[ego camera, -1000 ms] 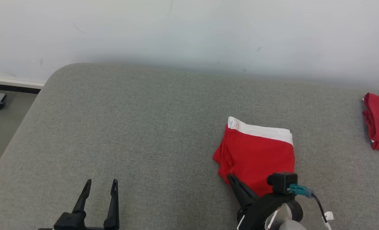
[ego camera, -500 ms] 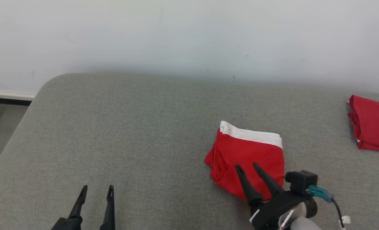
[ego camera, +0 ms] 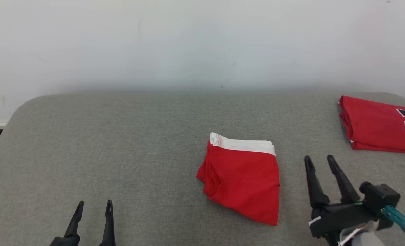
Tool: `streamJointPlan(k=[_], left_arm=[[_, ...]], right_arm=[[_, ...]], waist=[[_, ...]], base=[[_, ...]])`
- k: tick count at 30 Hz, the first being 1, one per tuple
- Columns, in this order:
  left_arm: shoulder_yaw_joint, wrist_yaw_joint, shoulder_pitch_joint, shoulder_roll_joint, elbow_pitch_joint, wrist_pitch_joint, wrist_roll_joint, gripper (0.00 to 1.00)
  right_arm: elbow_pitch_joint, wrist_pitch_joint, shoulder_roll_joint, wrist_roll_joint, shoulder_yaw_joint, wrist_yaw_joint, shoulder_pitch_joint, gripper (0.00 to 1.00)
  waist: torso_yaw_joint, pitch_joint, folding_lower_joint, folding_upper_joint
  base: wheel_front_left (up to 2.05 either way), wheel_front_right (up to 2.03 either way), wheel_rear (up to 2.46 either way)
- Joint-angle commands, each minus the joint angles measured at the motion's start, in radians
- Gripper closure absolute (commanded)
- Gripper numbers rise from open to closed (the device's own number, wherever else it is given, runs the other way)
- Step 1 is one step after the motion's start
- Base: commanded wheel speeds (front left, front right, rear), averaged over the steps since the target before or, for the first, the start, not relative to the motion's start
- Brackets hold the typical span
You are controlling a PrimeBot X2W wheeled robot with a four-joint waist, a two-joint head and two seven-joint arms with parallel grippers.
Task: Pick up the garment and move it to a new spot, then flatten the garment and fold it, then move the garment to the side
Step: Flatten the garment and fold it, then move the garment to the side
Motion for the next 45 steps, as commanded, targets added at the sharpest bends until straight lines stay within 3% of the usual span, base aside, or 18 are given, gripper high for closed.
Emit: streamJointPlan(k=[1, 8, 18, 45], left_arm=[[0.002, 0.002, 0.017, 0.006, -0.005, -0.003, 0.005, 0.00], [0.001, 0.013, 0.026, 0.002, -0.016, -0.003, 0.013, 0.00], [0.009, 0.016, 0.054, 0.009, -0.023, -0.003, 0.012, 0.00], [0.013, 0.035, 0.083, 0.022, -0.088, 0.018, 0.005, 0.00]], right_arm=[[-0.033, -0.004, 0.014, -0.042, -0.033, -0.003, 0.036, 0.00], [-0.136, -0.004, 0.081, -0.161, -0.146, -0.003, 0.160, 0.00], [-0.148, -0.004, 0.146, -0.207, -0.175, -0.003, 0.243, 0.00], [-0.117, -0.001, 0.173, -0.254, -0.170, -0.003, 0.232, 0.00]], waist=[[-0.019, -0.004, 0.0000, 0.0000], [-0.038, -0.014, 0.0000, 0.0000], [-0.049, -0.030, 0.0000, 0.0000], [-0.026, -0.035, 0.0000, 0.0000]], base=[[0.00, 0.00, 0.00], [0.00, 0.00, 0.00], [0.00, 0.00, 0.00], [0.00, 0.00, 0.00]])
